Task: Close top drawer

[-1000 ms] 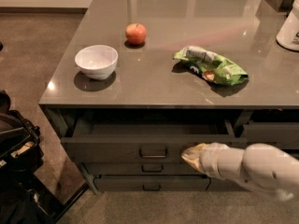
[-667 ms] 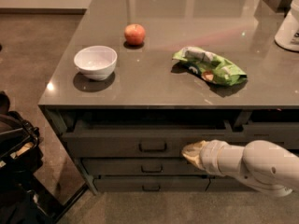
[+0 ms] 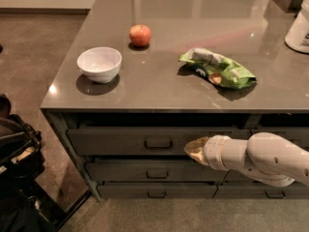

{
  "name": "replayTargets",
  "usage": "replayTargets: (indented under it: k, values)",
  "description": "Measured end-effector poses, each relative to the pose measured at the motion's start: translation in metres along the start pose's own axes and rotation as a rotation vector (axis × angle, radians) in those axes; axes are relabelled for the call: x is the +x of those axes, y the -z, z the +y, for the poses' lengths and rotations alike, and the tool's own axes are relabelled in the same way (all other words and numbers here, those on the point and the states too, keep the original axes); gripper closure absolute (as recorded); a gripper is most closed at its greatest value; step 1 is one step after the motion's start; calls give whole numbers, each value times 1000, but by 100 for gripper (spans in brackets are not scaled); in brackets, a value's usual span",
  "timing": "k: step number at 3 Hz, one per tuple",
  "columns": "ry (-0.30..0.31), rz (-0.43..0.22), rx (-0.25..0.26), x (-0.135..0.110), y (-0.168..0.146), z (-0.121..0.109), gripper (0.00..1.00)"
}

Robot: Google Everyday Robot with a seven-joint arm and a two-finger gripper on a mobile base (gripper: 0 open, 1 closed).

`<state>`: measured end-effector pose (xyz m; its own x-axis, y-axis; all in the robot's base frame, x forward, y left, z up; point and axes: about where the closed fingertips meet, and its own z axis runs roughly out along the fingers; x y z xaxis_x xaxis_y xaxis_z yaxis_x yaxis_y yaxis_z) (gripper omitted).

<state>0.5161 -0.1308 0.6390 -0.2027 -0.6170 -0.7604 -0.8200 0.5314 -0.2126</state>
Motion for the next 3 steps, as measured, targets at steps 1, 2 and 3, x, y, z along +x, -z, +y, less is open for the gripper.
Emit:
replayTargets:
  k: [1,2,3]
  values:
    - [36,-17,-15,-13,-13,-18,100]
    - [36,-17,-15,-12,-11,-14,100]
    - [-50,-12,68,-27,19,5,83]
